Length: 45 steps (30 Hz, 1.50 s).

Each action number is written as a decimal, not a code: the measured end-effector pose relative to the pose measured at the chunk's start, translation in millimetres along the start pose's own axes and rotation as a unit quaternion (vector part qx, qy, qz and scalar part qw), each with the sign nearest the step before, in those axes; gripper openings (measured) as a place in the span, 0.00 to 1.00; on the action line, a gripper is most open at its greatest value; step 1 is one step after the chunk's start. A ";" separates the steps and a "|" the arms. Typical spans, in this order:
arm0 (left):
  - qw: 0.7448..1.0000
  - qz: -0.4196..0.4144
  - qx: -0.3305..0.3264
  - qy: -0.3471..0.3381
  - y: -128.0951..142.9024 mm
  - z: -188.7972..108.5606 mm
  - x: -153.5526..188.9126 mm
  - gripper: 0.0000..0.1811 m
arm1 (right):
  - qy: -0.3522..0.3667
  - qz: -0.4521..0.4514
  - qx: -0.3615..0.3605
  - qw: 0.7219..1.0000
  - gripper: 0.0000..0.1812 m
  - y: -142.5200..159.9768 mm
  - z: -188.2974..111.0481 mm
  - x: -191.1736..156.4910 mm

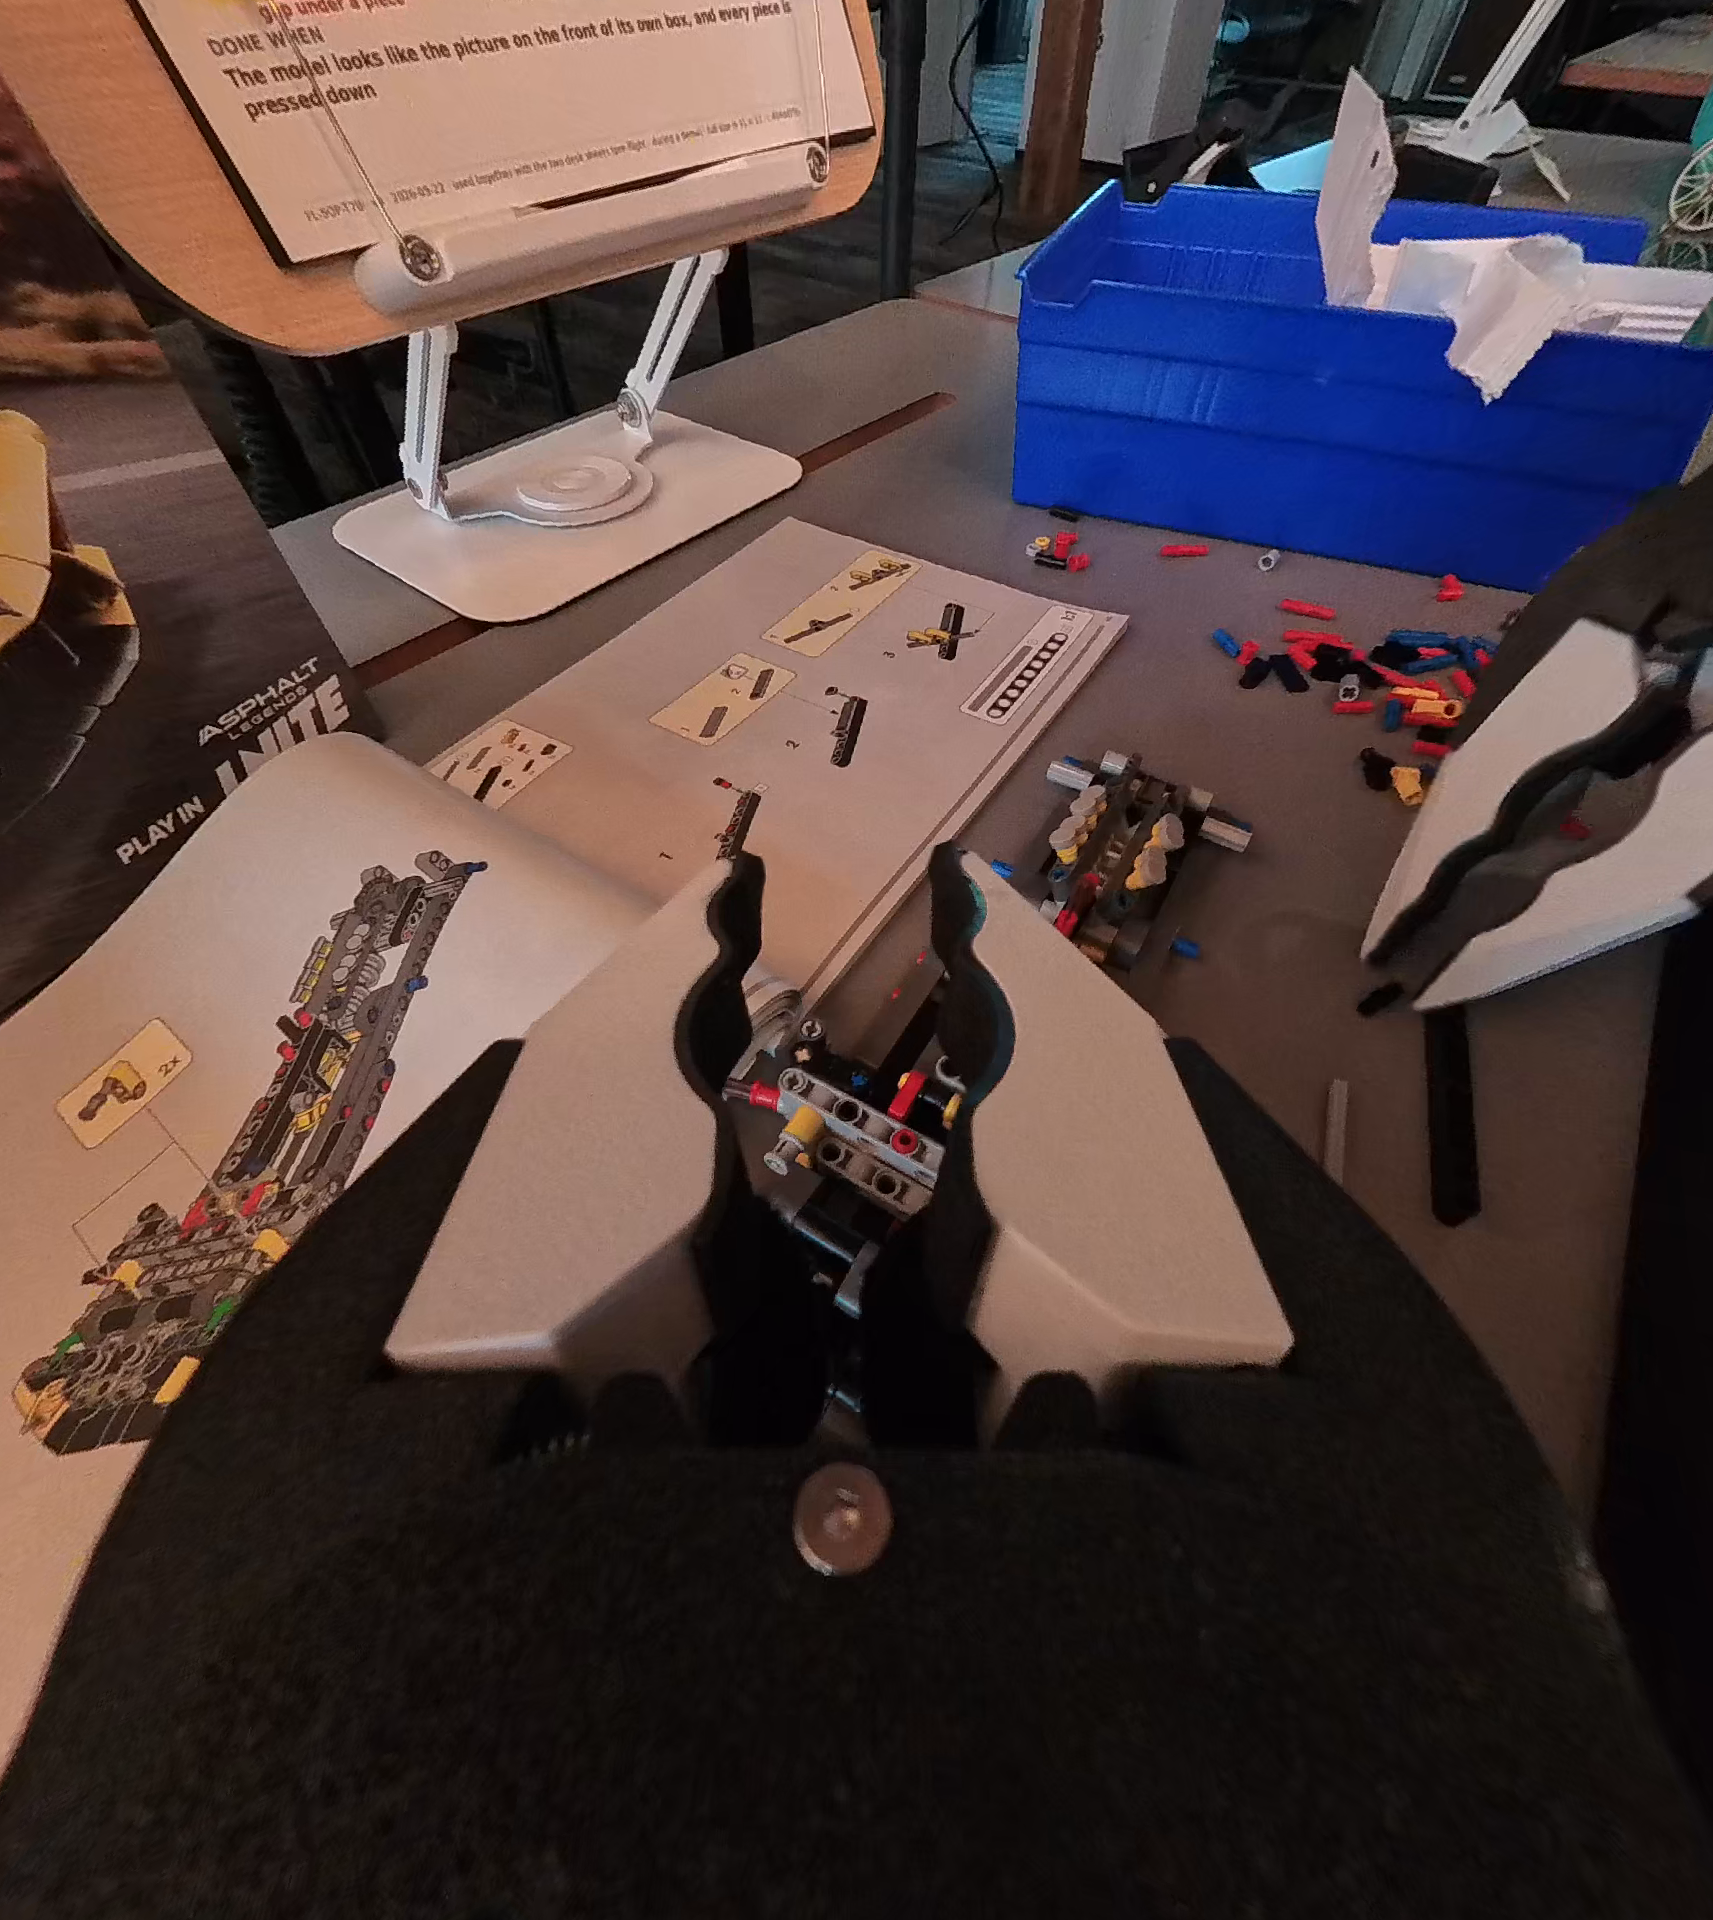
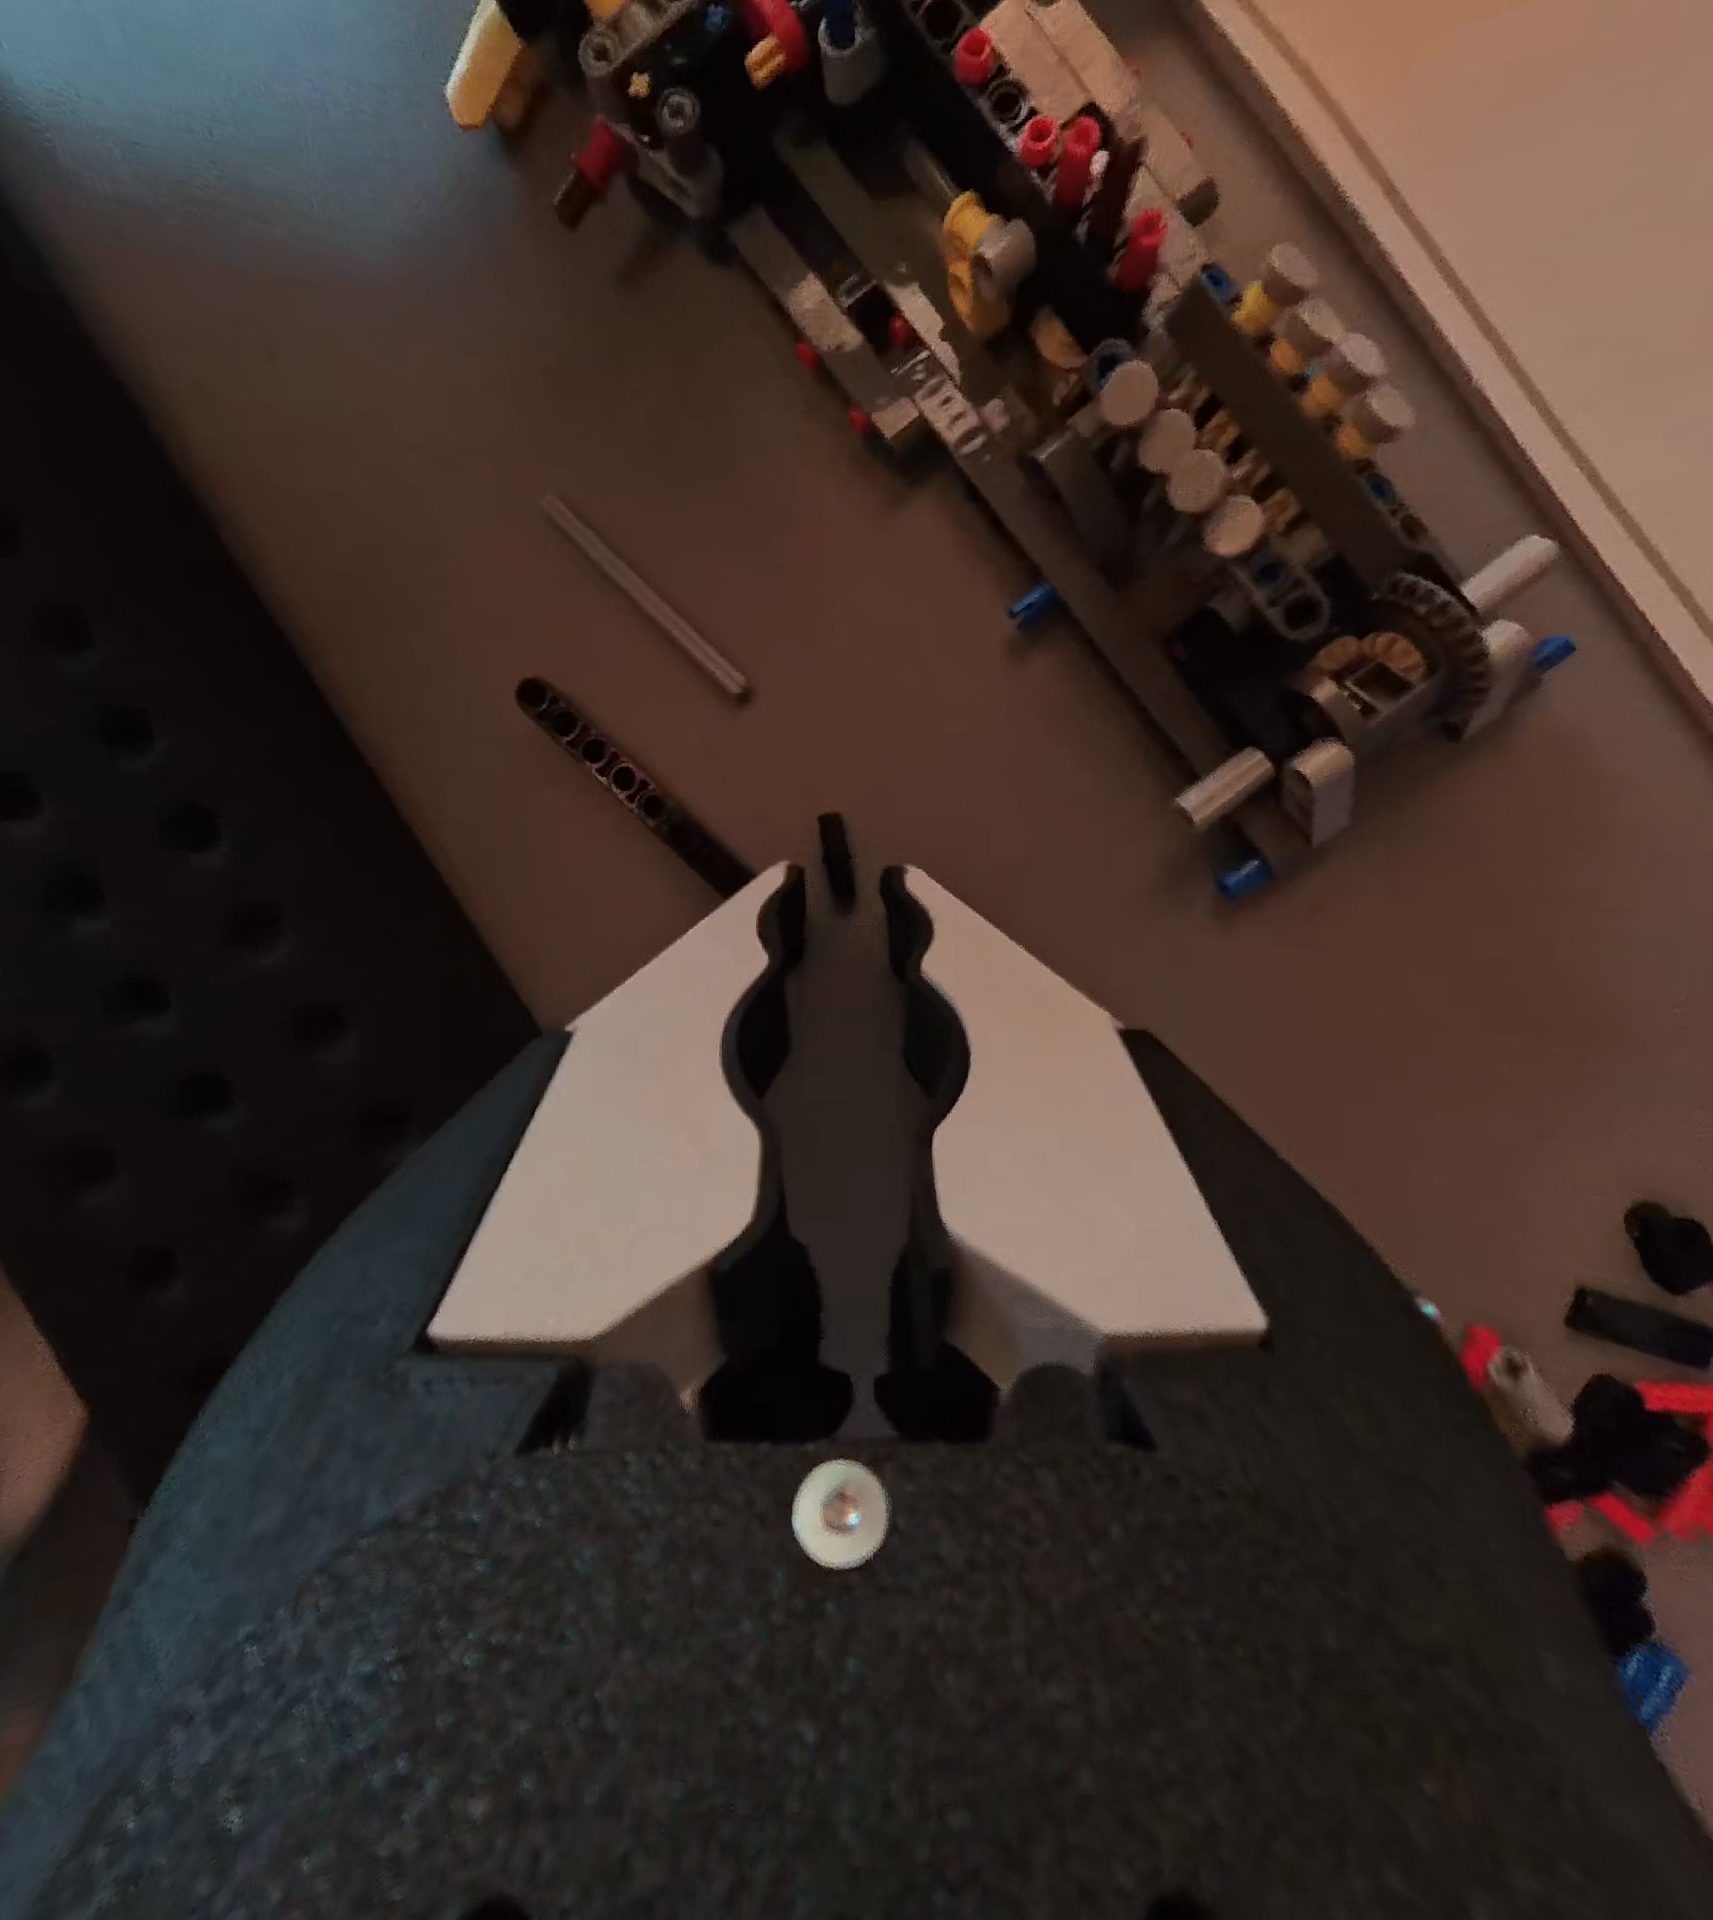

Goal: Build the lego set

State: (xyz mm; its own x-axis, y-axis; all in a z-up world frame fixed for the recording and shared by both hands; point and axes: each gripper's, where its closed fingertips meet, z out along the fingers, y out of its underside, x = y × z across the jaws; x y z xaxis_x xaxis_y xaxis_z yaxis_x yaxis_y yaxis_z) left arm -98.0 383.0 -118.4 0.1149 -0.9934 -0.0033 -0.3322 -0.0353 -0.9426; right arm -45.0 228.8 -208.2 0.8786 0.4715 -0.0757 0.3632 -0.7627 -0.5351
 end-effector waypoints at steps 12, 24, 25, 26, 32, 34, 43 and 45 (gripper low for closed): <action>1.000 0.013 -0.011 0.013 3.0 6.5 10.1 0.17 | 0.172 0.163 0.086 0.968 0.08 73.1 -81.6 73.5; 1.000 0.014 -0.012 0.013 3.4 7.7 10.3 0.17 | 0.349 0.246 0.079 0.901 0.08 159.9 -139.0 132.7; 1.000 0.016 -0.013 0.014 3.7 8.1 11.3 0.17 | 0.356 0.256 0.083 0.895 0.09 163.9 -140.1 136.3; 1.000 0.016 -0.014 0.016 4.1 8.6 12.3 0.17 | 0.364 0.265 0.089 0.889 0.09 164.7 -140.0 139.9; 1.000 0.021 -0.017 0.013 5.5 9.3 12.1 0.17 | 0.404 0.311 0.103 0.854 0.10 148.6 -129.6 154.3; 1.000 0.017 -0.016 0.013 5.5 8.9 11.0 0.17 | 0.425 0.327 0.087 0.840 0.09 151.5 -127.1 160.2; 0.999 0.021 -0.017 0.016 5.7 9.8 13.5 0.17 | 0.432 0.420 0.067 0.795 0.12 160.6 -114.6 173.8; 0.999 0.020 -0.018 0.017 6.4 9.7 13.0 0.17 | 0.422 0.427 0.075 0.796 0.09 158.4 -112.1 173.5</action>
State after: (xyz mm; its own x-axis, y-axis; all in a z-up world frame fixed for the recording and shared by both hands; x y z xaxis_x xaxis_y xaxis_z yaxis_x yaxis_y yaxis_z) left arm -89.5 370.9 -127.7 0.0690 -0.9972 -0.0279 -0.3702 0.0004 -0.9290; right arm 199.8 140.1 -211.8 0.7042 -0.7040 0.0920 -0.4635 -0.5541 -0.6915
